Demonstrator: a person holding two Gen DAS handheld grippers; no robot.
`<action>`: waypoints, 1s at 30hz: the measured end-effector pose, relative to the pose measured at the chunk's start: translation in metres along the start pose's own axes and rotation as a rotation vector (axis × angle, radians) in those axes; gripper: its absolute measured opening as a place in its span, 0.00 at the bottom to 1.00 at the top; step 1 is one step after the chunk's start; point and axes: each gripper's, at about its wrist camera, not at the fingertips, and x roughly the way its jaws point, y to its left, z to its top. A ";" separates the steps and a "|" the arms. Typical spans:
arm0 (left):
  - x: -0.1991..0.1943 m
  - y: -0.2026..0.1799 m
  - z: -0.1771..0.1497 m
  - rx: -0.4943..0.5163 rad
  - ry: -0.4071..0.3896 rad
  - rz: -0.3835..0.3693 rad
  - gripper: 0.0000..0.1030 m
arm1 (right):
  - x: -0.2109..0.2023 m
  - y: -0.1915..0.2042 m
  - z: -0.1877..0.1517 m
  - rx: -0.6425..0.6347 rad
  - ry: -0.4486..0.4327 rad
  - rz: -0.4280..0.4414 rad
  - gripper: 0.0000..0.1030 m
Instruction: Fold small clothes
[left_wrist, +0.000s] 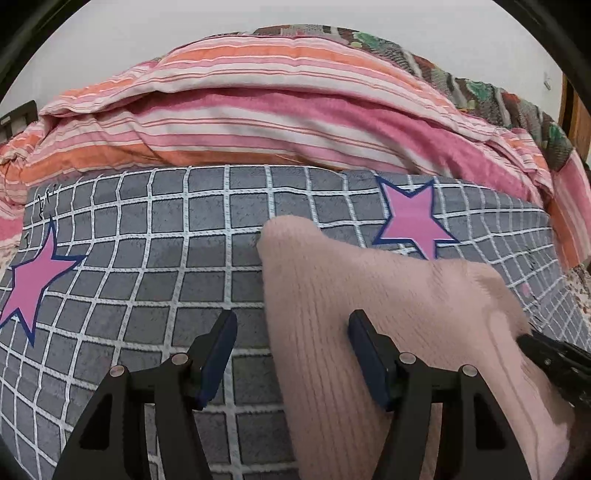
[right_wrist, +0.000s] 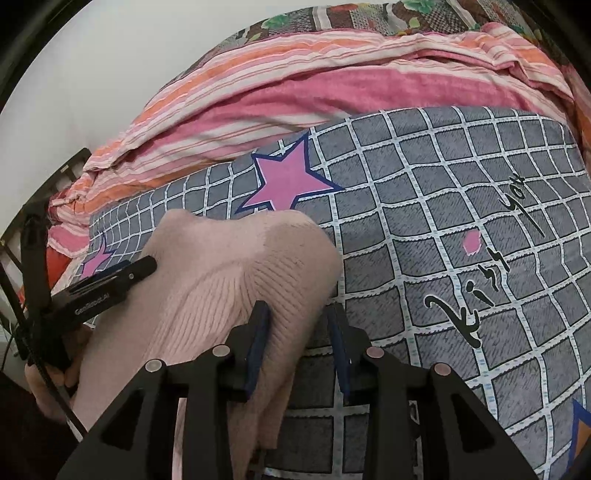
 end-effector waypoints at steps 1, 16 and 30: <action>-0.004 -0.002 -0.003 0.007 0.001 -0.007 0.58 | 0.000 0.000 0.000 0.000 -0.002 0.001 0.31; -0.091 -0.015 -0.080 -0.024 -0.003 -0.074 0.59 | -0.043 0.023 -0.030 -0.081 -0.038 0.012 0.31; -0.161 -0.018 -0.095 -0.056 0.038 -0.043 0.58 | -0.125 0.026 -0.076 -0.029 0.027 -0.075 0.40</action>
